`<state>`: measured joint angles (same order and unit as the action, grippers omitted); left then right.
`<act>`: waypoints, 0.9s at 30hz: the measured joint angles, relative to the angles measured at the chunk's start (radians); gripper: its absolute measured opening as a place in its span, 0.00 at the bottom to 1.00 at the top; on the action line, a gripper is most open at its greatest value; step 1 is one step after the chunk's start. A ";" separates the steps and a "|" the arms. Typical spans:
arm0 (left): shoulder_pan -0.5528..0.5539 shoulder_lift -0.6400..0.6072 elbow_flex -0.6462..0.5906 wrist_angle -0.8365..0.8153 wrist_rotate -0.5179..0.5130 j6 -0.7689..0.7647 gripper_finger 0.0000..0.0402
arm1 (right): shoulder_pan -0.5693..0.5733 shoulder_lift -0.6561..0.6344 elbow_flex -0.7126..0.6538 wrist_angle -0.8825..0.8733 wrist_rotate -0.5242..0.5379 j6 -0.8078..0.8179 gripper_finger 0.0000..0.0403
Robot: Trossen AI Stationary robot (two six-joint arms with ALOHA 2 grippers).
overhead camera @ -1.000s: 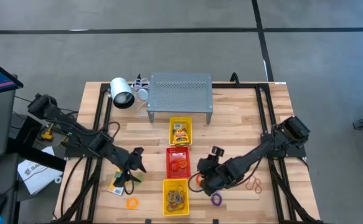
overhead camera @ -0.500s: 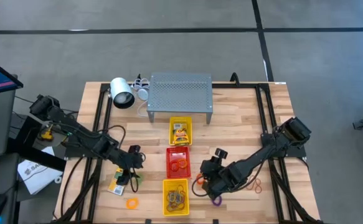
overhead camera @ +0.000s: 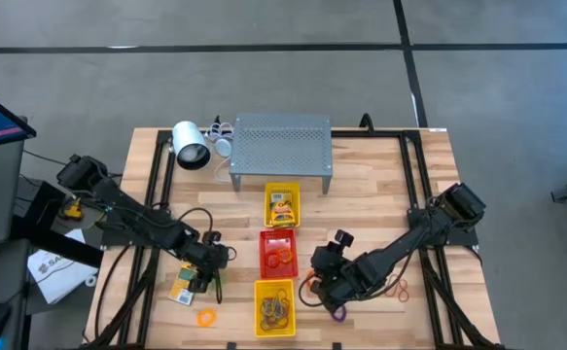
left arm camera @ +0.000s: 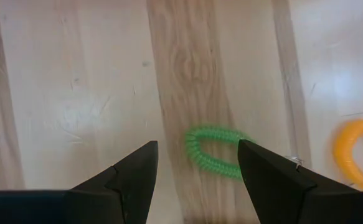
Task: Pick & Place Office Desk Supplies
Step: Put the green spring rubber band into the red bin
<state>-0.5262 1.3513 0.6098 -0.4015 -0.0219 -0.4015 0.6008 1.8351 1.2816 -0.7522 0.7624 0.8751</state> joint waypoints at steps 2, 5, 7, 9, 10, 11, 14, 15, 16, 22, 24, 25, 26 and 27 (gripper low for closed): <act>0.000 0.009 0.000 0.001 0.000 -0.003 0.54 | 0.001 0.000 0.000 0.005 0.009 -0.009 0.39; 0.000 0.022 0.000 0.001 0.000 -0.008 0.54 | 0.001 0.000 0.000 0.005 0.010 -0.018 0.39; 0.000 0.030 0.000 0.008 0.000 -0.022 0.54 | 0.001 0.000 0.000 0.005 0.010 -0.018 0.39; 0.000 0.043 0.000 0.018 0.000 -0.025 0.54 | 0.001 0.000 0.000 0.005 0.010 -0.018 0.39; -0.002 0.052 0.000 0.027 0.000 -0.026 0.54 | 0.001 0.000 0.000 0.005 0.010 -0.018 0.39; -0.005 0.062 0.000 0.041 0.000 -0.026 0.54 | 0.001 0.000 0.000 0.005 0.010 -0.018 0.39; -0.014 0.090 0.000 0.052 0.000 -0.026 0.54 | 0.001 0.000 0.000 0.005 0.009 -0.018 0.39; -0.016 0.097 0.000 0.051 0.001 -0.027 0.54 | 0.001 0.000 0.000 0.005 0.009 -0.018 0.39; -0.016 0.102 0.000 0.052 0.002 -0.027 0.54 | 0.001 0.000 0.000 0.005 0.009 -0.018 0.39; -0.018 0.103 0.000 0.049 0.001 -0.026 0.54 | 0.001 0.000 0.000 0.005 0.009 -0.018 0.39; -0.018 0.103 0.001 0.037 -0.001 -0.025 0.54 | 0.001 0.000 0.000 0.005 0.009 -0.018 0.39; -0.018 0.103 0.002 0.028 -0.001 -0.025 0.54 | 0.001 0.000 0.000 0.005 0.009 -0.018 0.39; -0.018 0.103 0.002 0.019 -0.002 -0.024 0.54 | 0.001 0.000 0.000 0.005 0.009 -0.018 0.39; -0.018 0.102 0.003 0.010 -0.002 -0.023 0.54 | 0.001 0.000 0.000 0.005 0.009 -0.018 0.39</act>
<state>-0.5442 1.4536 0.6125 -0.3913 -0.0243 -0.4240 0.6018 1.8355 1.2816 -0.7475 0.7719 0.8566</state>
